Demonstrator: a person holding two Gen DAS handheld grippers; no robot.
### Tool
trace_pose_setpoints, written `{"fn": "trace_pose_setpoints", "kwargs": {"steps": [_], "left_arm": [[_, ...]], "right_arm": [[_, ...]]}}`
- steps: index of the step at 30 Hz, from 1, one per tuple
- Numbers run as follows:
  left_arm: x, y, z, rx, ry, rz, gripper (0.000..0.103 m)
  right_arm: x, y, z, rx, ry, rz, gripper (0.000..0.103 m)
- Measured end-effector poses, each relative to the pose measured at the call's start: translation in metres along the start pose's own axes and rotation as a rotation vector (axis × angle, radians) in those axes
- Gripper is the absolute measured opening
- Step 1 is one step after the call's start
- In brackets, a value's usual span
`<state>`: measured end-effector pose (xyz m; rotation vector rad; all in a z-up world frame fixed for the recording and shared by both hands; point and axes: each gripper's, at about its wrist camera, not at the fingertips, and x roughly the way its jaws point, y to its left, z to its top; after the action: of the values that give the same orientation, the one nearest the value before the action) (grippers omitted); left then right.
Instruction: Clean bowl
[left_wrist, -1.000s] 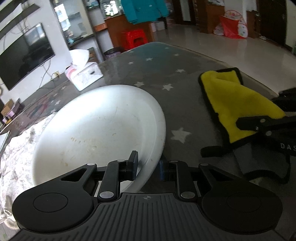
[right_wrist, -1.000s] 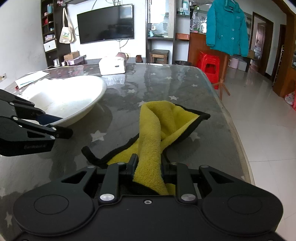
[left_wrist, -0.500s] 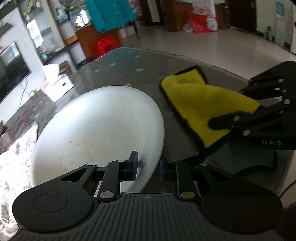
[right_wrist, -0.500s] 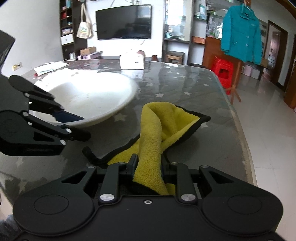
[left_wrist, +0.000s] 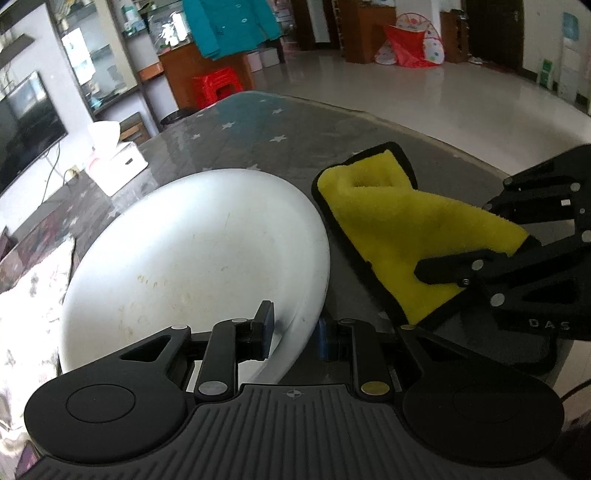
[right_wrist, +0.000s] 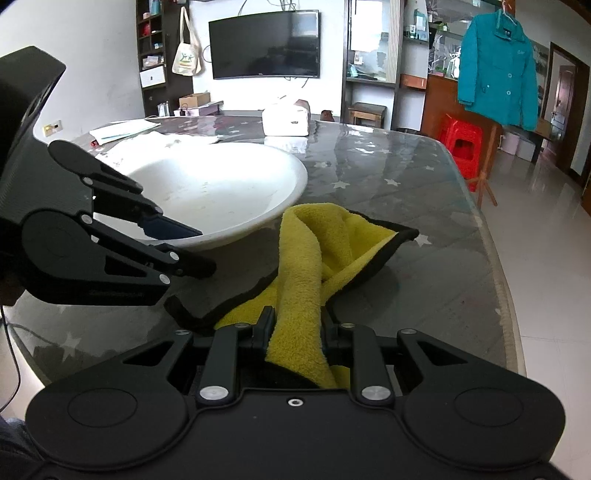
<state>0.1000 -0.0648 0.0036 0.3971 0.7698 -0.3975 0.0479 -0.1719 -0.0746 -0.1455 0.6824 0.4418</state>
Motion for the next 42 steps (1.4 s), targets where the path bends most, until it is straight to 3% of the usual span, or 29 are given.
{"fn": "trace_pose_setpoints", "kwargs": {"steps": [5,11,14,26,33,42], "left_arm": [[-0.007,-0.002,-0.001,-0.034,-0.002,0.039,0.036],[-0.004,0.004,-0.001,-0.068,0.003,0.011,0.027],[-0.002,0.006,0.002,-0.039,-0.008,0.031,0.024],[0.030,0.042,0.026,-0.087,0.007,0.085,0.024],[0.027,0.043,0.026,-0.130,0.012,0.094,0.026],[0.010,0.040,0.023,-0.158,-0.002,0.136,0.046]], "right_arm": [[0.007,0.004,0.002,0.021,-0.012,-0.029,0.024],[0.018,0.005,0.005,0.046,-0.022,-0.041,0.024],[0.026,0.004,0.010,0.050,-0.030,-0.045,0.024],[0.070,-0.002,0.038,0.048,-0.062,-0.068,0.024],[0.087,0.002,0.052,0.036,-0.068,-0.075,0.024],[0.073,0.002,0.048,0.037,-0.076,-0.087,0.032]]}}
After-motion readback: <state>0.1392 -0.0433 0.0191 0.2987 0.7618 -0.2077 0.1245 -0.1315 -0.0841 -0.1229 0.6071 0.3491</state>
